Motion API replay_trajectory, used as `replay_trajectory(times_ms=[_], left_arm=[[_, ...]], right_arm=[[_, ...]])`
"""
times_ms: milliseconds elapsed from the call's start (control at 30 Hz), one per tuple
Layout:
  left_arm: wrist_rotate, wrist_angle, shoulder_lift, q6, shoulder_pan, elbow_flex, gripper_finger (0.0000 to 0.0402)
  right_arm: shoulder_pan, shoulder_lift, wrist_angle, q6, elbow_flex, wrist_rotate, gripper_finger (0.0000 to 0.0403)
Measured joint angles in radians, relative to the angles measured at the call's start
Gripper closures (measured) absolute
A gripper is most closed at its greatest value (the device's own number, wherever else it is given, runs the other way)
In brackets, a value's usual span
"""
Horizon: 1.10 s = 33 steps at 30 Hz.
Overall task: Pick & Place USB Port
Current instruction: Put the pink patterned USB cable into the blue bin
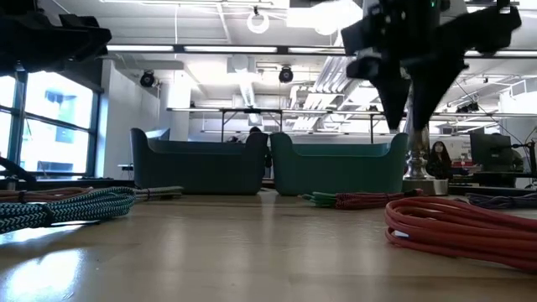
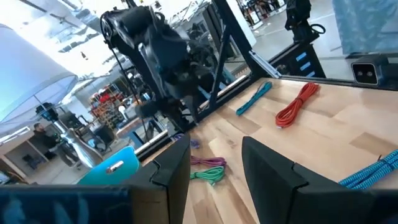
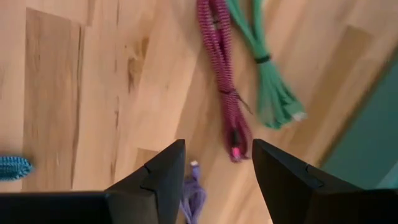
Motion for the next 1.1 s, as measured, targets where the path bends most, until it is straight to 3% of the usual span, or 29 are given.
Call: replay_trajectory(times_ms=[300,1100], left_arm=[[-0.039,0.003,0.0,0.077,0.0,0.0,0.0261],[-0.137,-0.039,0.0,0.103,0.0,0.0,0.0261]], right_arm=[[-0.045,-0.001,0.152,-0.046,-0.14,-0.004,0.0225],[-0.132,-0.002,0.369,-0.087,-0.307,-0.064,0.0229]])
